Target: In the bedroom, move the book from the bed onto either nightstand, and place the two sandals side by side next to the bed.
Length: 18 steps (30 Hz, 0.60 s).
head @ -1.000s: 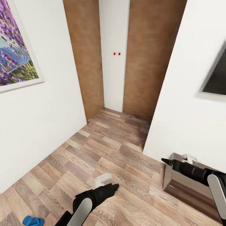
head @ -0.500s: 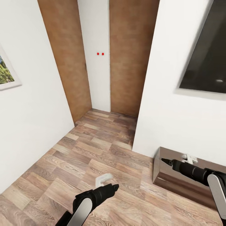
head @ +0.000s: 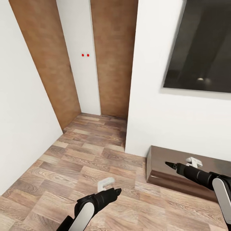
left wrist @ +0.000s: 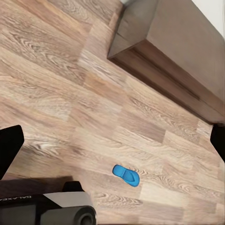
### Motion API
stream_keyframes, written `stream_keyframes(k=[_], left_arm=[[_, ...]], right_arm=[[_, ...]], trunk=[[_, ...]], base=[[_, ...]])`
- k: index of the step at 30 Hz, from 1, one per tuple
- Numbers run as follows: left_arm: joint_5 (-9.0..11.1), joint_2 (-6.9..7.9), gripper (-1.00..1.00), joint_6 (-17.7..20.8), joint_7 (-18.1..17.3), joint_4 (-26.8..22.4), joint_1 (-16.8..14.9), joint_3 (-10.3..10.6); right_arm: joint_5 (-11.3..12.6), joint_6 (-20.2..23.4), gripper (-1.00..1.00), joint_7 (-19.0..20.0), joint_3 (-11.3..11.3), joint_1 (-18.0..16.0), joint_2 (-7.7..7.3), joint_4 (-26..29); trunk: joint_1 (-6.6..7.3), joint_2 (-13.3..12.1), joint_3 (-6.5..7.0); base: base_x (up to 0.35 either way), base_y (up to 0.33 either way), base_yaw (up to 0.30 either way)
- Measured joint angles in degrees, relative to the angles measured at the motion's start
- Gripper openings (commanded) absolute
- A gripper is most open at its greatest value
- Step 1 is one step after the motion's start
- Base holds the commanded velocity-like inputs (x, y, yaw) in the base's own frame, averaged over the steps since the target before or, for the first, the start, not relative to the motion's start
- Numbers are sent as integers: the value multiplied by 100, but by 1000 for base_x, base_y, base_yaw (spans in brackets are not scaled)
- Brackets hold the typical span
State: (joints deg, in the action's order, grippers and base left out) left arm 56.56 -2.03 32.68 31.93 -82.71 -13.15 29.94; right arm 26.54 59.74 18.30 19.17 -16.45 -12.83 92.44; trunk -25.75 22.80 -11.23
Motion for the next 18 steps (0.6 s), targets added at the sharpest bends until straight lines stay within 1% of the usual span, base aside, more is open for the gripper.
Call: stream_keyframes(k=[9, 18], left_arm=[[-2, 0, 100, 0, 0, 0, -3, 0], [-3, 0, 100, 0, 0, 1, -2, 0]], right_arm=[[0, 0, 100, 0, 7, 0, 2, 0], [0, 0, 100, 0, 9, 0, 1, 0]], trunk=[[0, 0, 0], [0, 0, 0]], base=[[0, 121, -286], [0, 44, -286]])
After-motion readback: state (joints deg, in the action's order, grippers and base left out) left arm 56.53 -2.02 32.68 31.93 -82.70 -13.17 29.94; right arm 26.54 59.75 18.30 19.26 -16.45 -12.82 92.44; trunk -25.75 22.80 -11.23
